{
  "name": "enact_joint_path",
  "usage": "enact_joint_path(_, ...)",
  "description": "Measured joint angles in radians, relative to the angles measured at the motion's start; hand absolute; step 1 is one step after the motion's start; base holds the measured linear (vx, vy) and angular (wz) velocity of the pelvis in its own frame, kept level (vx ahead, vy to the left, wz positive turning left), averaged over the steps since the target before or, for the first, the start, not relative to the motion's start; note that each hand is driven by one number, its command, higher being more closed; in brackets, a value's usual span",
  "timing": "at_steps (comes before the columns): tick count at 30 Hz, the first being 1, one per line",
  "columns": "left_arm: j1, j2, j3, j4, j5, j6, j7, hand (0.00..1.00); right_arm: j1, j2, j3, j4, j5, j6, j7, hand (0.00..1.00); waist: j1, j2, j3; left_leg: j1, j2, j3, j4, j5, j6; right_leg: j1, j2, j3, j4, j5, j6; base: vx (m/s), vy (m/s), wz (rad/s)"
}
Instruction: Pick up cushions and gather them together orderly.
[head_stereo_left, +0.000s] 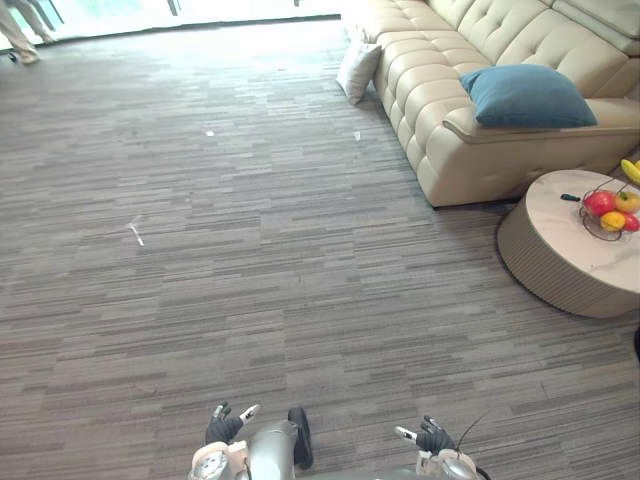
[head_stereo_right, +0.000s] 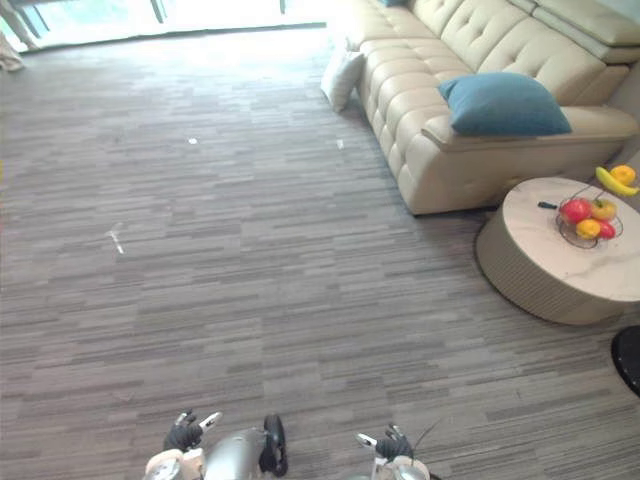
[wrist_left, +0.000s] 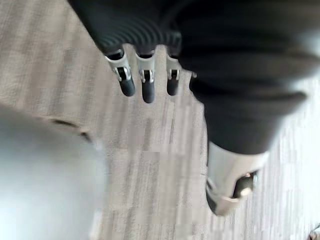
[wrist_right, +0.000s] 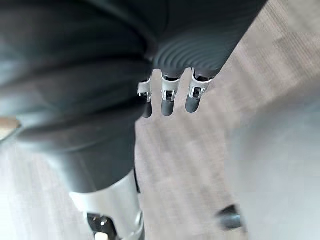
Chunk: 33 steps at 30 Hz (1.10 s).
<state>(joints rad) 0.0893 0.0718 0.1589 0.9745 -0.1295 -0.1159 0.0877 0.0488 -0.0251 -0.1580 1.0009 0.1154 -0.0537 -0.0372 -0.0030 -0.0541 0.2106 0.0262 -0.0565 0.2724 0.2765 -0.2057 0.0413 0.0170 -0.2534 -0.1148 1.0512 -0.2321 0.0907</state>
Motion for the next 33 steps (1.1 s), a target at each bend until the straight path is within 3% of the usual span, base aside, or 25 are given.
enact_joint_path(1,0.002,-0.004,-0.029,0.011,0.003,0.001,0.0,0.0,0.003,-0.013,0.002,-0.003,-0.005,-0.009,0.0,0.0,-0.005,0.016,-0.01,0.092,-0.002,-0.013,-0.067,-0.02,0.007,-0.063,-0.005,-0.071,0.004,-0.031,-0.036,0.69,0.204,0.04)
enact_joint_path(3,-0.001,-0.004,-0.061,0.021,0.012,0.002,-0.001,0.0,-0.009,-0.02,0.0,-0.01,-0.006,-0.019,-0.001,0.0,-0.014,0.035,-0.007,0.159,0.006,-0.028,-0.12,-0.024,0.015,-0.158,0.013,-0.128,-0.05,-0.076,-0.053,0.57,0.111,0.2)
enact_joint_path(5,-0.01,-0.009,-0.082,0.039,0.013,0.007,-0.003,0.0,-0.03,-0.041,-0.005,-0.028,-0.006,-0.02,0.001,0.0,-0.039,0.056,0.006,0.239,0.03,-0.043,-0.166,-0.045,0.019,-0.288,0.078,-0.186,-0.282,-0.076,-0.062,0.55,0.036,0.45)
enact_joint_path(7,0.002,-0.006,-0.091,0.038,0.02,0.014,-0.004,0.0,-0.036,-0.045,-0.013,-0.045,-0.005,-0.025,0.004,0.0,-0.064,0.056,0.016,0.321,0.036,-0.086,-0.231,-0.054,0.006,-0.349,0.15,-0.191,-0.712,0.1,-0.032,0.67,-0.012,0.76)
enact_joint_path(8,0.003,-0.004,-0.094,0.038,0.023,0.014,-0.004,0.0,-0.036,-0.046,-0.019,-0.041,-0.006,-0.024,0.004,0.0,-0.064,0.05,0.016,0.347,0.031,-0.097,-0.238,-0.065,-0.014,-0.359,0.158,-0.181,-0.782,0.14,-0.033,0.74,-0.077,0.85)
enact_joint_path(9,0.011,-0.004,-0.085,0.036,0.024,0.013,-0.003,0.0,-0.03,-0.05,-0.025,-0.029,-0.007,-0.018,0.003,0.0,-0.063,0.038,0.01,0.39,0.024,-0.122,-0.224,-0.1,-0.056,-0.373,0.169,-0.169,-0.806,0.171,-0.071,0.82,-0.135,0.79)
enact_joint_path(10,0.012,-0.009,-0.071,0.038,0.03,0.015,-0.003,0.0,-0.025,-0.049,-0.03,-0.025,-0.005,-0.013,0.004,0.0,-0.07,0.035,0.007,0.412,0.027,-0.155,-0.187,-0.121,-0.062,-0.375,0.18,-0.121,-0.761,0.258,-0.161,0.99,-0.184,0.8)
enact_joint_path(11,0.015,-0.017,-0.062,0.037,0.034,0.014,-0.004,0.0,-0.022,-0.06,-0.038,-0.019,-0.008,-0.007,0.005,0.0,-0.074,0.045,0.002,0.407,0.04,-0.175,-0.114,-0.124,-0.067,-0.381,0.178,-0.114,-0.684,0.274,-0.175,0.98,-0.226,0.66)
enact_joint_path(12,0.019,-0.041,-0.057,0.035,0.034,0.012,-0.003,0.0,-0.019,-0.077,-0.054,-0.02,-0.008,-0.004,0.007,0.0,-0.073,0.088,-0.006,0.34,0.084,-0.18,0.079,-0.12,-0.071,-0.367,0.182,-0.142,-0.624,0.231,-0.177,0.78,-0.188,0.43)
enact_joint_path(13,0.018,-0.051,-0.056,0.034,0.033,0.012,-0.003,0.0,-0.019,-0.086,-0.057,-0.023,-0.008,-0.004,0.006,0.0,-0.074,0.111,-0.005,0.29,0.113,-0.176,0.203,-0.1,-0.104,-0.347,0.193,-0.154,-0.622,0.201,-0.179,0.74,-0.195,0.29)
enact_joint_path(14,0.009,-0.074,-0.027,0.027,0.033,0.012,-0.005,0.0,-0.022,-0.103,-0.055,-0.033,-0.008,0.005,0.005,0.0,-0.071,0.15,0.011,0.166,0.196,-0.147,0.51,0.096,-0.157,-0.269,0.244,-0.156,-0.64,0.135,-0.192,0.74,-0.161,0.06)
enact_joint_path(15,0.011,-0.081,-0.012,0.02,0.034,0.013,-0.005,0.0,-0.023,-0.104,-0.054,-0.033,-0.008,0.01,0.001,0.0,-0.063,0.15,0.018,0.124,0.244,-0.116,0.625,0.129,-0.162,-0.226,0.266,-0.153,-0.661,0.114,-0.202,0.88,-0.182,-0.13)
enact_joint_path(16,0.01,-0.073,0.012,0.009,0.041,0.013,-0.009,0.0,-0.025,-0.091,-0.054,-0.027,-0.005,0.014,-0.006,0.0,-0.059,0.145,0.03,0.057,0.313,-0.056,0.788,0.065,-0.121,-0.112,0.29,-0.152,-0.709,0.08,-0.217,0.73,-0.14,-0.2)
enact_joint_path(17,0.01,-0.058,0.016,0.001,0.043,0.013,-0.009,0.0,-0.026,-0.08,-0.053,-0.024,0.0,0.015,-0.006,0.0,-0.056,0.129,0.04,0.03,0.32,-0.037,0.822,0.033,-0.118,-0.051,0.291,-0.146,-0.734,0.068,-0.217,0.69,-0.158,-0.12)
enact_joint_path(18,0.01,-0.044,0.016,-0.006,0.042,0.013,-0.009,0.0,-0.029,-0.065,-0.051,-0.019,0.004,0.015,-0.008,0.0,-0.055,0.095,0.047,-0.015,0.322,-0.016,0.822,-0.005,-0.115,0.024,0.29,-0.137,-0.783,0.06,-0.21,0.53,-0.141,-0.05)
enact_joint_path(20,0.01,-0.029,0.016,-0.035,0.038,0.01,-0.009,0.0,-0.029,-0.05,-0.031,0.0,0.005,0.018,-0.009,0.0,-0.044,0.071,0.046,-0.117,0.313,0.038,0.707,-0.069,-0.104,0.141,0.288,-0.122,-0.879,0.065,-0.199,0.63,-0.134,-0.2)
enact_joint_path(22,0.003,-0.034,0.014,-0.061,0.026,-0.003,-0.012,0.0,-0.035,-0.031,-0.034,-0.002,0.005,0.017,-0.012,0.0,-0.015,0.065,0.05,-0.221,0.238,0.064,0.344,-0.074,-0.089,0.23,0.266,-0.09,-0.958,0.054,-0.177,0.7,-0.023,-0.55)
enact_joint_path(24,0.001,-0.043,0.011,-0.06,0.007,-0.007,-0.009,0.0,-0.03,-0.022,-0.033,-0.003,0.004,0.014,-0.015,0.0,0.001,0.077,0.051,-0.26,0.174,0.009,0.028,0.037,-0.113,0.295,0.25,-0.06,-1.015,0.035,-0.148,0.55,0.102,-0.59)
enact_joint_path(25,0.001,-0.052,0.011,-0.06,-0.012,-0.008,-0.005,0.0,-0.028,-0.033,-0.028,-0.001,0.003,0.012,-0.017,0.0,0.008,0.097,0.048,-0.289,0.17,-0.022,-0.071,0.093,-0.135,0.332,0.258,-0.036,-1.05,0.012,-0.121,0.43,0.158,-0.53)
enact_joint_path(26,0.001,-0.053,0.012,-0.061,-0.022,-0.009,-0.007,0.0,-0.028,-0.036,-0.025,0.001,0.002,0.013,-0.02,0.0,0.013,0.1,0.047,-0.305,0.173,-0.029,-0.045,0.143,-0.132,0.352,0.255,-0.028,-1.058,-0.006,-0.109,0.57,0.254,-0.54)
enact_joint_path(27,0.001,-0.047,0.015,-0.06,-0.029,-0.009,-0.007,0.0,-0.021,-0.024,-0.026,0.001,0.002,0.015,-0.024,0.0,0.017,0.078,0.037,-0.306,0.15,-0.019,0.006,0.205,-0.091,0.372,0.217,-0.014,-1.039,-0.046,-0.09,0.73,0.312,-0.4)
enact_joint_path(29,0.001,-0.045,0.031,-0.049,-0.028,-0.005,-0.005,0.0,-0.002,-0.015,-0.026,0.002,0.001,0.014,-0.023,0.0,0.005,0.06,0.021,-0.315,0.128,-0.017,0.079,0.174,-0.042,0.326,0.175,0.001,-0.898,-0.067,-0.088,0.7,0.281,-0.33)
enact_joint_path(30,0.0,-0.045,0.051,-0.04,-0.03,-0.006,-0.004,0.0,0.001,-0.014,-0.032,0.005,0.001,0.014,-0.02,0.0,0.009,0.049,0.01,-0.281,0.111,0.007,0.083,0.137,-0.005,0.243,0.141,0.02,-0.68,-0.065,-0.08,0.63,0.26,-0.28)
enact_joint_path(31,0.0,-0.023,0.049,-0.036,-0.031,-0.004,-0.005,0.0,-0.009,-0.007,-0.033,0.006,-0.008,0.014,-0.019,0.0,0.009,0.012,0.016,-0.214,0.077,0.03,0.059,0.105,0.004,0.155,0.082,0.029,-0.424,-0.01,-0.019,0.74,0.303,-0.2)
enact_joint_path(33,-0.004,0.002,0.039,-0.018,-0.032,0.002,-0.004,0.0,-0.01,0.012,-0.033,0.006,-0.019,0.009,-0.013,0.0,0.001,-0.021,0.025,-0.09,0.02,0.019,0.016,0.039,0.002,0.051,0.004,0.022,-0.126,0.101,0.001,0.52,0.181,0.13)
